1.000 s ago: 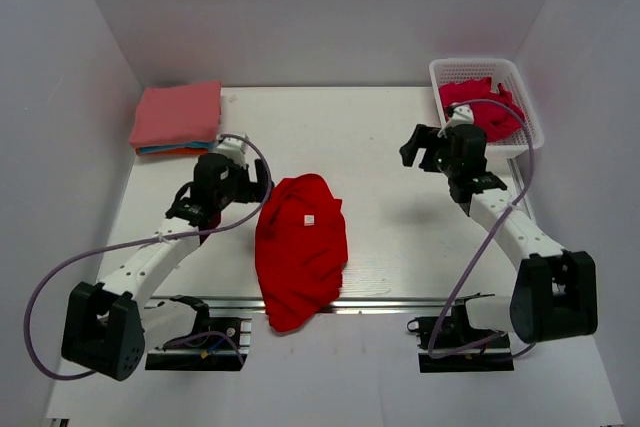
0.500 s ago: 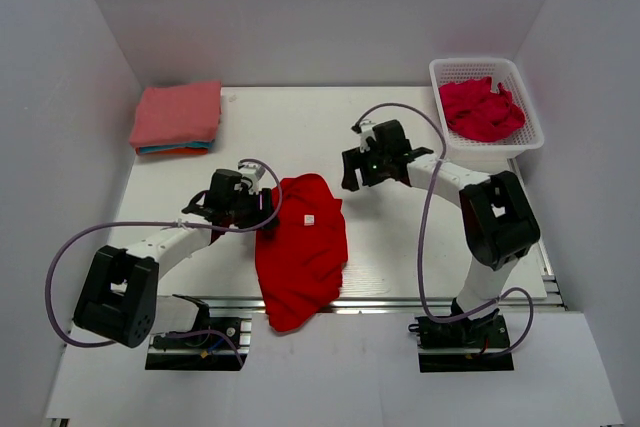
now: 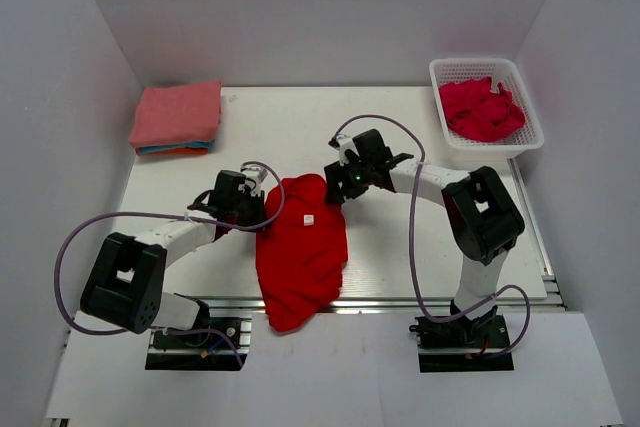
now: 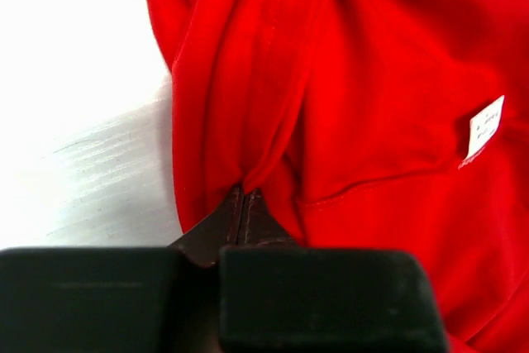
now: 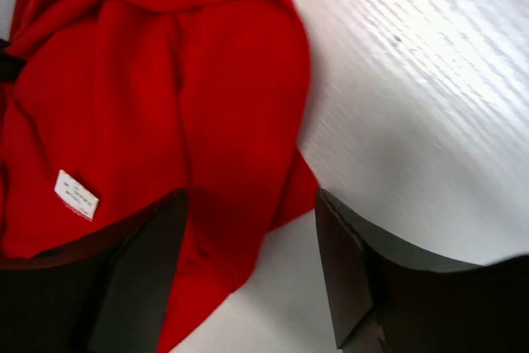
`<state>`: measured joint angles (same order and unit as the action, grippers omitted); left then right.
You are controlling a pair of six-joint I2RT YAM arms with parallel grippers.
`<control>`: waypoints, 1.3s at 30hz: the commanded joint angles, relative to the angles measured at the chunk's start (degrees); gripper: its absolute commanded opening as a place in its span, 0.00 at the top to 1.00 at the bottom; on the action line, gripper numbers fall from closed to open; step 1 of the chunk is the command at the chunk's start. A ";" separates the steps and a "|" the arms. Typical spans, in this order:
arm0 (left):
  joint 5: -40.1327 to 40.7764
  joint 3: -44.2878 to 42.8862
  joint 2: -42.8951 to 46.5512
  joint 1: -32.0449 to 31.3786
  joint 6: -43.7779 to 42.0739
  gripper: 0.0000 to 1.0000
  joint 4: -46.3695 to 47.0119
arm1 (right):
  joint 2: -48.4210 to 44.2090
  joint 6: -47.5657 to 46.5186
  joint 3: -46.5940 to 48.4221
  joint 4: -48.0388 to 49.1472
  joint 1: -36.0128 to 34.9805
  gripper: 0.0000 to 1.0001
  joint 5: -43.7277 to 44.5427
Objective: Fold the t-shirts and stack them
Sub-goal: Flatten out the tshirt
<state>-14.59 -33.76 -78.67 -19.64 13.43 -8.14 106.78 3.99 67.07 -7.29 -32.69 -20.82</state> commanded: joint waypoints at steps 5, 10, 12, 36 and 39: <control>0.35 -2.01 4.66 -0.22 -0.42 1.00 2.07 | 2.82 1.72 0.87 5.79 -1.85 0.39 -3.97; -0.18 -1.49 7.56 -0.22 -1.12 1.00 4.45 | 5.01 3.48 4.21 5.97 -2.29 0.67 -2.56; 0.43 -2.01 8.62 -0.22 -1.13 1.00 4.98 | 3.97 4.35 4.47 6.67 -2.47 1.00 -1.69; 15.99 -43.02 9.69 -0.22 -13.69 1.00 10.26 | -20.74 -10.57 19.75 22.41 -1.85 1.00 45.95; 20.97 -49.53 8.19 -0.22 -16.41 1.00 9.72 | -19.77 -15.66 29.32 23.11 -1.85 1.00 51.03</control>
<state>0.40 -76.86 -70.59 -19.68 1.06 0.51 88.36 -4.08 87.33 8.75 -34.74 21.56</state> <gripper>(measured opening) 0.009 0.009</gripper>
